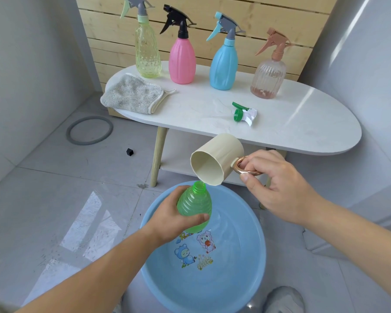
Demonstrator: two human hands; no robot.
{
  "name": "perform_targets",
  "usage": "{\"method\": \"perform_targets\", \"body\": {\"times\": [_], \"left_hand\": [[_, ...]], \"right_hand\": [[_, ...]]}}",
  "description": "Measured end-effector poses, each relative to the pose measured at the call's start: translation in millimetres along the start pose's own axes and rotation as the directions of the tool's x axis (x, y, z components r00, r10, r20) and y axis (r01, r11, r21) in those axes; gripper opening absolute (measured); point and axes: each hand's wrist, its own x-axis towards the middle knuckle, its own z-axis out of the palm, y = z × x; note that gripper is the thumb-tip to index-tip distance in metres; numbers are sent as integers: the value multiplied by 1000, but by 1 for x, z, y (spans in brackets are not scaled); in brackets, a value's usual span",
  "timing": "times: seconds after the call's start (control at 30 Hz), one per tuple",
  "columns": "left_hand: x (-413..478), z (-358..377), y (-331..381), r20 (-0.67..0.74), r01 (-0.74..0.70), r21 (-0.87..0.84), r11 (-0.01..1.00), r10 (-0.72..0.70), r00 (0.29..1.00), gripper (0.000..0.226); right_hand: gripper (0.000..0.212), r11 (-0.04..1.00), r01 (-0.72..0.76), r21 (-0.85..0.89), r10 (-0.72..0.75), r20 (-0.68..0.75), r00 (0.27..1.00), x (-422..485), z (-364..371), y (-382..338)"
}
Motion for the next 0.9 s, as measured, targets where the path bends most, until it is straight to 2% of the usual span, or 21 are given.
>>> {"method": "perform_targets", "body": {"times": [0.1,0.27,0.5,0.9], "left_hand": [[-1,0,1,2,-5,-6,1000,5,1000,69],[-1,0,0,1,-7,0,1000,7,1000,73],[0,0,-2,1,-7,9,1000,7,1000,76],[-1,-2,-1,-7,-11,14,1000,11,1000,67]], "right_hand": [[21,1000,27,-16,-27,-9,1000,0,2,2],[24,999,40,-18,-41,-18,999,0,4,6],[15,999,51,-6,-51,-32,998,1,4,4],[14,993,-19,-120,22,22,1000,1,4,21]]}}
